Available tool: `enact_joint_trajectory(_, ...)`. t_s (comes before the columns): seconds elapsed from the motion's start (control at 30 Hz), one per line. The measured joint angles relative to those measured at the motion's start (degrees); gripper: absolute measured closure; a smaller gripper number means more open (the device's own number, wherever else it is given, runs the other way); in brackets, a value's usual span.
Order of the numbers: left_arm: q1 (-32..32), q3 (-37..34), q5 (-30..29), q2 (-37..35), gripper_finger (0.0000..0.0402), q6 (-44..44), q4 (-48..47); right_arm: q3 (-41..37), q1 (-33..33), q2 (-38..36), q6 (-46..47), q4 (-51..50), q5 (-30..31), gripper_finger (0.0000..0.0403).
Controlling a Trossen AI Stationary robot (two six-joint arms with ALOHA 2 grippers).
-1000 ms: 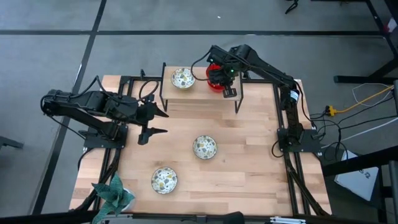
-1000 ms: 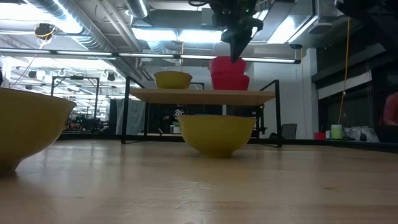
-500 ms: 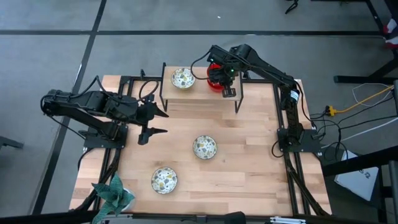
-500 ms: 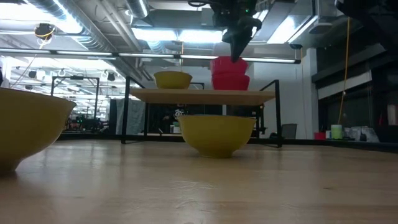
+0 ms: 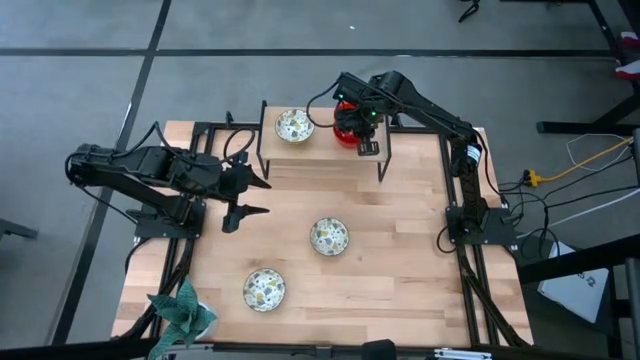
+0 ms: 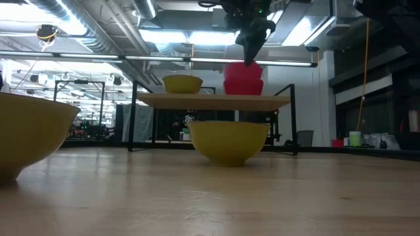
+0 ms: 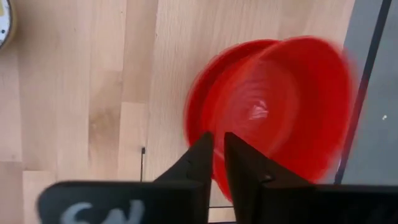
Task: Pick & Place Mini bowls
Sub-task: Stack the red bowl on top of the red bowl on the shelf, then stack the right white patterned bowl on top of the white patterned bowl on the shelf
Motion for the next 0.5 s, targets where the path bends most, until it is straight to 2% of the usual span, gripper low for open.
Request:
enact_joint_trajectory(0.23,-0.02,0.00,0.09,0.00,0.0130,-0.01,0.02,0.02,0.02,0.00,0.09,-0.02,0.01,0.0327)
enact_joint_trajectory(0.5,-0.02,0.00,0.22,0.00,0.0130,-0.02,0.04,0.02,0.14,-0.24,0.03,-0.02,0.01,0.0329)
